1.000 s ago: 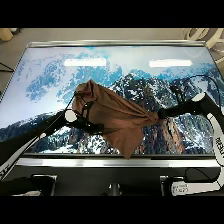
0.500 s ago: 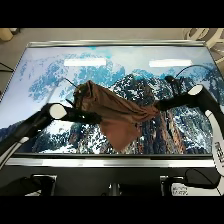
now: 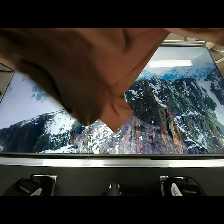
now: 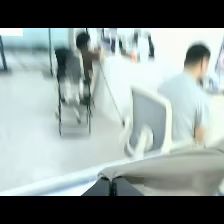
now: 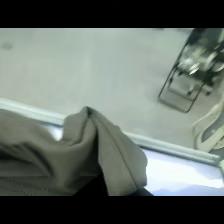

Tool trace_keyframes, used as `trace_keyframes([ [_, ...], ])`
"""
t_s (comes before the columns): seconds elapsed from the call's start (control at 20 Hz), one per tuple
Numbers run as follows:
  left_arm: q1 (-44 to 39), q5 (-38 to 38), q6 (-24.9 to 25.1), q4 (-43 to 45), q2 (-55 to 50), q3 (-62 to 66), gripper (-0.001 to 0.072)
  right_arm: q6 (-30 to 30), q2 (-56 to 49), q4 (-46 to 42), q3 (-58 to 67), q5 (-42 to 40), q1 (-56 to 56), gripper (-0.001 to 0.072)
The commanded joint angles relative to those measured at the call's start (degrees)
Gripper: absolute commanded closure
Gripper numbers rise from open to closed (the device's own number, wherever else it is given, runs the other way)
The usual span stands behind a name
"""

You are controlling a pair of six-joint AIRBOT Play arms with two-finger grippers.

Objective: Fold the shirts.

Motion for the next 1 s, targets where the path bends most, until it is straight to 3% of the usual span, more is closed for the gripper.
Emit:
trace_keyframes([
  [0.0,1.2,-2.27,-1.6,-1.92,2.38,3.89,0.0687,9.66,8.33,-6.36,1.36,4.55,0.04,0.0692],
  [0.35,1.2,-8.66,-1.11,-1.99,1.53,1.64,0.0686,8.0,9.84,-7.82,1.36,9.99,0.04,0.0692],
  [0.55,1.27,-18.29,-1.16,2.23,-0.57,1.64,0.0687,3.58,8.35,-12.37,1.36,16.57,0.04,0.0692],
  [0.8,0.79,-9.05,0.66,0.13,-1.22,1.66,0.0686,1.09,9.38,-11.78,1.36,10.56,0.04,0.0692],
  [0.95,0.79,-10.67,1.9,-4.33,-1.03,1.68,0.0687,2.27,10.67,-11.74,1.38,9.6,0.04,0.0692],
])
